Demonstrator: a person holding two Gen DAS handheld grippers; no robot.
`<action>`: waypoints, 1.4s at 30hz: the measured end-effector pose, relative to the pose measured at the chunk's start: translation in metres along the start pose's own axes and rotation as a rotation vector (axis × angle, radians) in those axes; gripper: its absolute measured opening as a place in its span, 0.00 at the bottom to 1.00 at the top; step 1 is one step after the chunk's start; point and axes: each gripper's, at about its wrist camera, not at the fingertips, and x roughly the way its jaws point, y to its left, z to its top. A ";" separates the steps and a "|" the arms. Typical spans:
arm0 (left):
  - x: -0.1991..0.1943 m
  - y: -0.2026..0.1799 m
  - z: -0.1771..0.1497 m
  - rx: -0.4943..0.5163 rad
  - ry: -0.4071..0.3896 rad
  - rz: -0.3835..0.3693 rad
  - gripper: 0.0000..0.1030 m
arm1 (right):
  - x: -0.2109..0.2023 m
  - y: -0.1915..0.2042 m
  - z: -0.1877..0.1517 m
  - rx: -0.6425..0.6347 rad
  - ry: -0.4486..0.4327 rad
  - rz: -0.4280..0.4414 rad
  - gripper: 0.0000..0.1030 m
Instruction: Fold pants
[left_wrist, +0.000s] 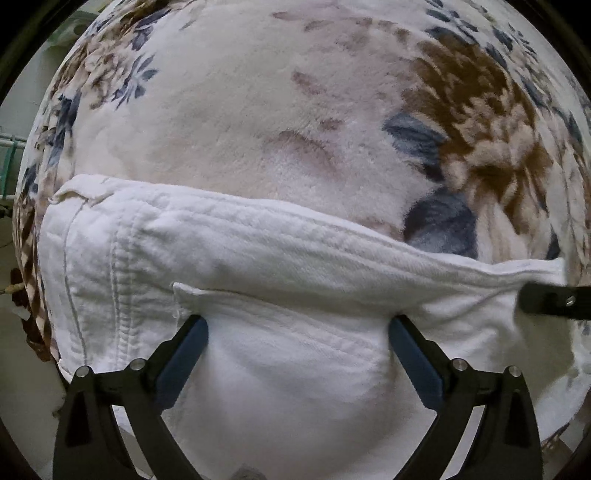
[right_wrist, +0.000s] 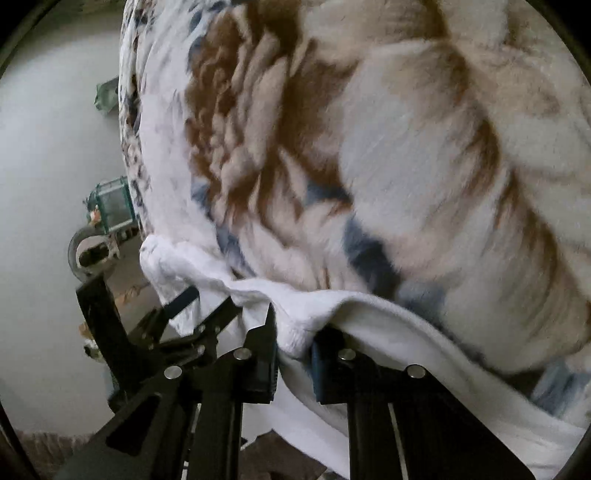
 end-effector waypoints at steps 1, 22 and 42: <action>-0.002 0.002 0.000 0.007 -0.004 -0.002 0.98 | 0.002 0.001 -0.001 -0.011 0.028 -0.028 0.21; -0.040 -0.033 0.006 0.096 -0.064 -0.087 0.98 | -0.098 0.025 -0.037 -0.197 -0.153 -0.390 0.50; -0.004 -0.168 0.068 0.189 -0.083 -0.221 0.16 | -0.161 -0.072 -0.116 -0.269 -0.228 -0.738 0.06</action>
